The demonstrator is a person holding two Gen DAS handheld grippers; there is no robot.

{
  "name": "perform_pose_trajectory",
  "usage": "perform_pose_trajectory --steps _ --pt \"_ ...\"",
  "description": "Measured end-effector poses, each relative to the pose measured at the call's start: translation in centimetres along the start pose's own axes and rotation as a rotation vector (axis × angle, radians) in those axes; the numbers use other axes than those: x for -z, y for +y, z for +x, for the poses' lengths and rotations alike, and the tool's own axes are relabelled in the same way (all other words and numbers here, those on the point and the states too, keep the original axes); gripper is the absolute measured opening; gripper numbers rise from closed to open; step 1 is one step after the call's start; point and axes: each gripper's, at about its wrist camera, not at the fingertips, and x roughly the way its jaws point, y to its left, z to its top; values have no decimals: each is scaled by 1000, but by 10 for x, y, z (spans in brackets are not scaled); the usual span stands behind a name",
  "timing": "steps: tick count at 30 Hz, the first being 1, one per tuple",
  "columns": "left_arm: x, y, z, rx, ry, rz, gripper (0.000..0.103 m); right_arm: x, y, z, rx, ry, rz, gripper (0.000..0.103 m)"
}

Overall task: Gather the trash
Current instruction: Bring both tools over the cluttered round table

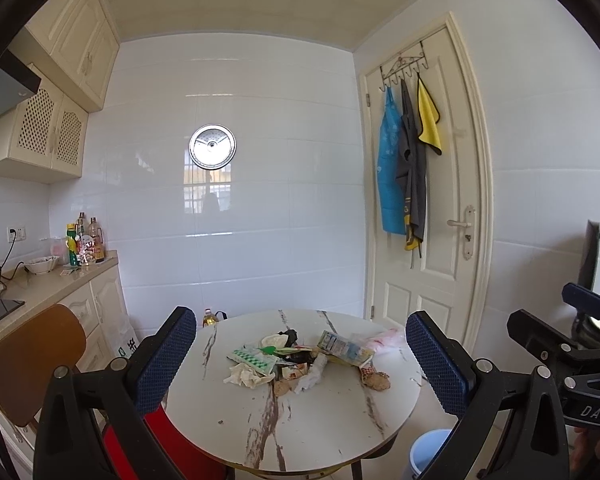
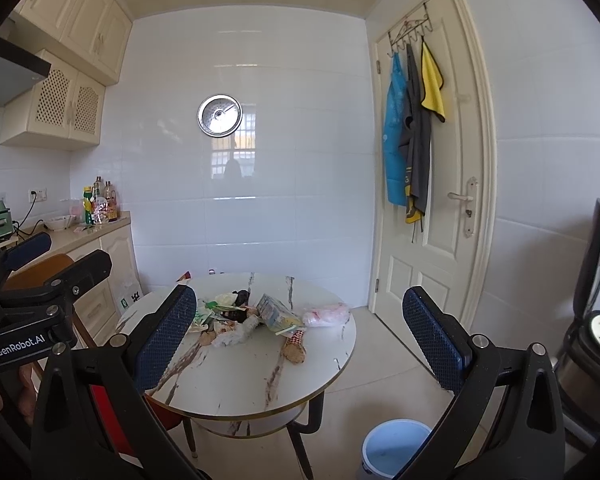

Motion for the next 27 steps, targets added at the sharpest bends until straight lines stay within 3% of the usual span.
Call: perform_pose_trajectory --steps 27 --pt "6 -24 42 86 70 67 102 23 -40 12 93 57 72 103"
